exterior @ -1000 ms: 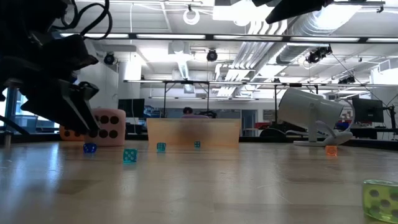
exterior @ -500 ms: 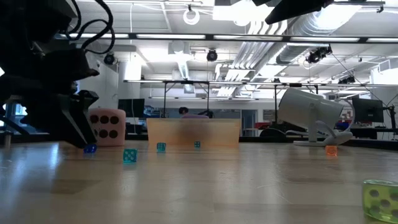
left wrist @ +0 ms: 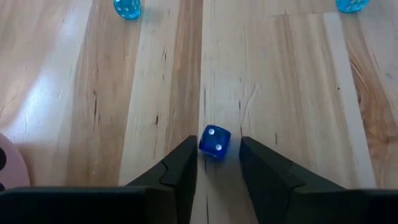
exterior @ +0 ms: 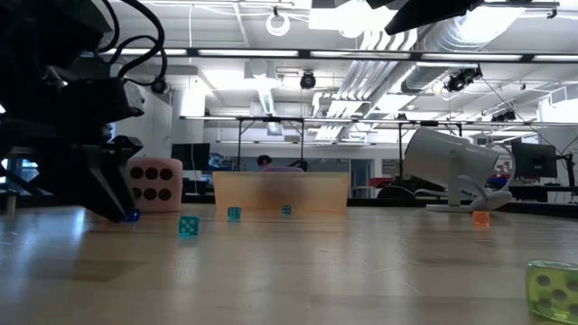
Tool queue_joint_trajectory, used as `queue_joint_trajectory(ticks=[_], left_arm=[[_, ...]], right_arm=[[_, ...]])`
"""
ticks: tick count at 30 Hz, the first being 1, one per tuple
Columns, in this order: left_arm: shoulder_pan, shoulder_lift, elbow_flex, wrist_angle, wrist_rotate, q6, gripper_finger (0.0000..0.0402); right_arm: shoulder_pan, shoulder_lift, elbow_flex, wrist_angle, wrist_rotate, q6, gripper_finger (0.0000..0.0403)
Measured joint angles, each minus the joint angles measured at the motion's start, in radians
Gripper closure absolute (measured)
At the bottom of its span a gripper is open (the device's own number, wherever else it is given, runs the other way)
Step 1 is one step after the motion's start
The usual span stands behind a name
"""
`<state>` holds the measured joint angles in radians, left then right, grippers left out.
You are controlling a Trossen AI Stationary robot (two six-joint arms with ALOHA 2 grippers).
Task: Pick & Place Dice
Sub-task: Put the small dark blue dice in the orange bin
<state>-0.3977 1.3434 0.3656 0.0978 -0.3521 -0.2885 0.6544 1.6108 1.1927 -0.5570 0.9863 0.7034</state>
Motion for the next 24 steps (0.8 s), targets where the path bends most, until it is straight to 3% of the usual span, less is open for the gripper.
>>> queue_joint_trajectory(ticks=[7,14,24], left_arm=[[-0.001,0.0,0.0,0.001,0.003,0.0,0.0365],[0.0,-0.002,0.015,0.022,-0.002,0.005,0.0368],[0.046,-0.06,0.229,0.04,-0.373,0.304,0.0368]], right_arm=[[0.0,0.0,0.0,0.0,0.001,0.0,0.001],[0.0,0.0,0.0,0.0,0.001,0.0,0.001],[-0.014,0.0,0.0,0.0,0.001,0.005,0.001]])
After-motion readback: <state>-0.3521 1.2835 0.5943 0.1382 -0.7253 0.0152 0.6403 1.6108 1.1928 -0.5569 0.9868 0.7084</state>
